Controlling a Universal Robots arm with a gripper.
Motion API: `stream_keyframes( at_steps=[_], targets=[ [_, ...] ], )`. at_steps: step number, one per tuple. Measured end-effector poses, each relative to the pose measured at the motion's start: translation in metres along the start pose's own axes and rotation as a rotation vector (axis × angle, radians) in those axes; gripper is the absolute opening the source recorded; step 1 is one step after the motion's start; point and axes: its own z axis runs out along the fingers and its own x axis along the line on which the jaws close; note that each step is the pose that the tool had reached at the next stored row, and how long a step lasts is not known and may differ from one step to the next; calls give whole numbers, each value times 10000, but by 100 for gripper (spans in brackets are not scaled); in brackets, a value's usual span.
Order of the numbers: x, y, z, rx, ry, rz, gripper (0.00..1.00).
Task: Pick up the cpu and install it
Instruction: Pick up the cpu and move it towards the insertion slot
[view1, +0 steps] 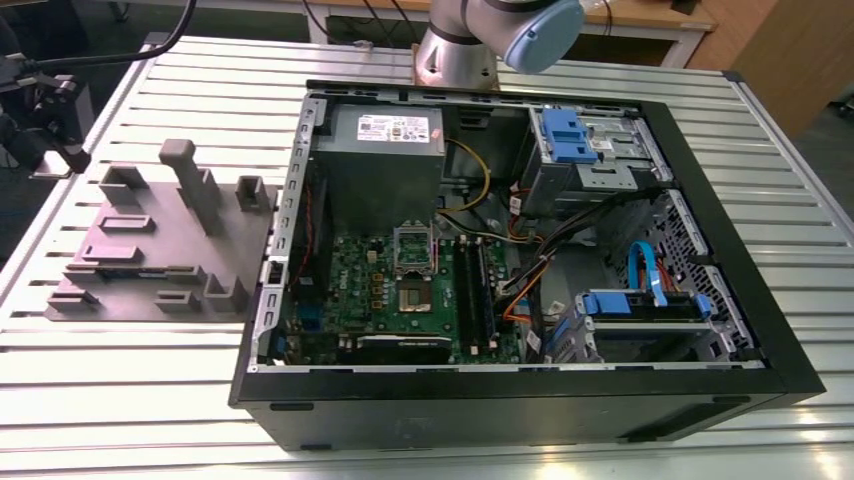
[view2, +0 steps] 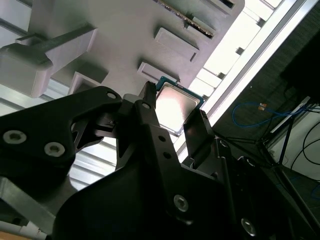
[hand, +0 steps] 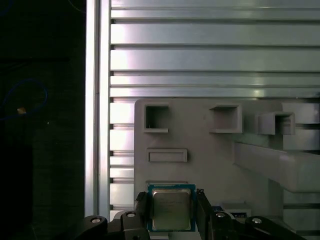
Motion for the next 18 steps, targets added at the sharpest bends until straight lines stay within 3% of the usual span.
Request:
stream_keyframes(
  at_steps=[10,18],
  targets=[
    [-1,0,-10,3,4,0,47],
    [-2,5,-166,0,1,0,47]
  ],
)
